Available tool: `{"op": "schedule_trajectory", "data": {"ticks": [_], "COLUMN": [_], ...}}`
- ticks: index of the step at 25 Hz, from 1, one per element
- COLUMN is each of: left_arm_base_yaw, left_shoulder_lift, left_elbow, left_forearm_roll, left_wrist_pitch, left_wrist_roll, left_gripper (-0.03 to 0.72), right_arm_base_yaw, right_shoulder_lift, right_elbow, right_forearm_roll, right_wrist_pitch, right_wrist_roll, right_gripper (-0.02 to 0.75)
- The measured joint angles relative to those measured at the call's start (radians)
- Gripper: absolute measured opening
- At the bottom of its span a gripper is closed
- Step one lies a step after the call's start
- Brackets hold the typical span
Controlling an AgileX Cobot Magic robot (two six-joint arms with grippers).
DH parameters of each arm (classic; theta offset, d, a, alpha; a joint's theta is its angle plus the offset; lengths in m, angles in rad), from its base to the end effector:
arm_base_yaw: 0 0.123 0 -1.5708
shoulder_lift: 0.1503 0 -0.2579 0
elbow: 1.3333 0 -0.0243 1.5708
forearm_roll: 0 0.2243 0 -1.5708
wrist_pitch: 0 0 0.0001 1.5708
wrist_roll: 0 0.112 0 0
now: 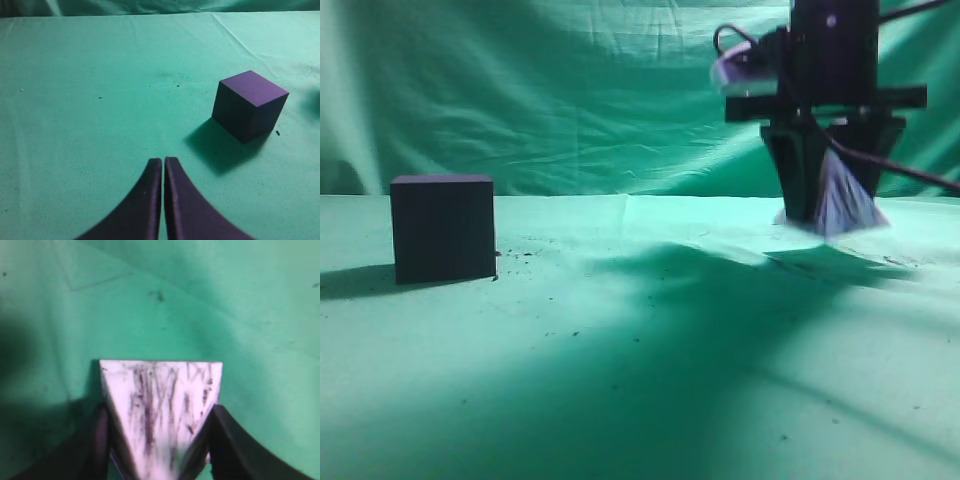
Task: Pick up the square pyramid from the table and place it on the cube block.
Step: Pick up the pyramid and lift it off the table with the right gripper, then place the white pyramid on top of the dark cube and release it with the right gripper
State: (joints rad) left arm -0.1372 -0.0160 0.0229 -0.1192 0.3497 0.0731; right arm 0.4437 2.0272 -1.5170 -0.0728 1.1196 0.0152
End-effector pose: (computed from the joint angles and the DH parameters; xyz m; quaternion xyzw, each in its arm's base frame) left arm 0.0726 -0.0146 0.1701 0.0514 0.7932 -0.0695 0.6027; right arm 0.3326 0.1499 0.1532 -0.2275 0.9731 -0.0289 0.0212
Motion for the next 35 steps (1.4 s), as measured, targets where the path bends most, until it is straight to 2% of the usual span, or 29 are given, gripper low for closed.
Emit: {"op": "schedule_trajectory", "data": {"ticks": [5,9,19,22,25,33,34,35], "left_arm_base_yaw": [0.000,0.000,0.000,0.000,0.000,0.000,0.000,0.000], "left_shoulder_lift": [0.000,0.000,0.000,0.000,0.000,0.000,0.000,0.000], "left_elbow": [0.000,0.000,0.000,0.000,0.000,0.000,0.000,0.000], "left_forearm_roll": [0.000,0.000,0.000,0.000,0.000,0.000,0.000,0.000], "left_wrist_pitch": [0.000,0.000,0.000,0.000,0.000,0.000,0.000,0.000], "left_wrist_roll": [0.000,0.000,0.000,0.000,0.000,0.000,0.000,0.000], "left_gripper": [0.000,0.000,0.000,0.000,0.000,0.000,0.000,0.000], "right_arm_base_yaw": [-0.004,0.048,0.397,0.464,0.489,0.491,0.491,0.491], "right_shoulder_lift": [-0.039,-0.052,0.021,0.089,0.154,0.238,0.242,0.225], "right_elbow": [-0.173,-0.304,-0.521,-0.564,-0.586,-0.596,-0.598,-0.614], "right_forearm_roll": [0.006,0.007,0.036,0.041,0.043,0.027,0.025,0.023], "right_wrist_pitch": [0.084,0.113,0.124,0.124,0.124,0.112,0.104,0.089], "right_wrist_roll": [-0.005,-0.018,-0.026,-0.026,-0.026,-0.016,-0.016,-0.016], "right_gripper": [0.357,0.357,0.357,0.357,0.357,0.357,0.316,0.217]}}
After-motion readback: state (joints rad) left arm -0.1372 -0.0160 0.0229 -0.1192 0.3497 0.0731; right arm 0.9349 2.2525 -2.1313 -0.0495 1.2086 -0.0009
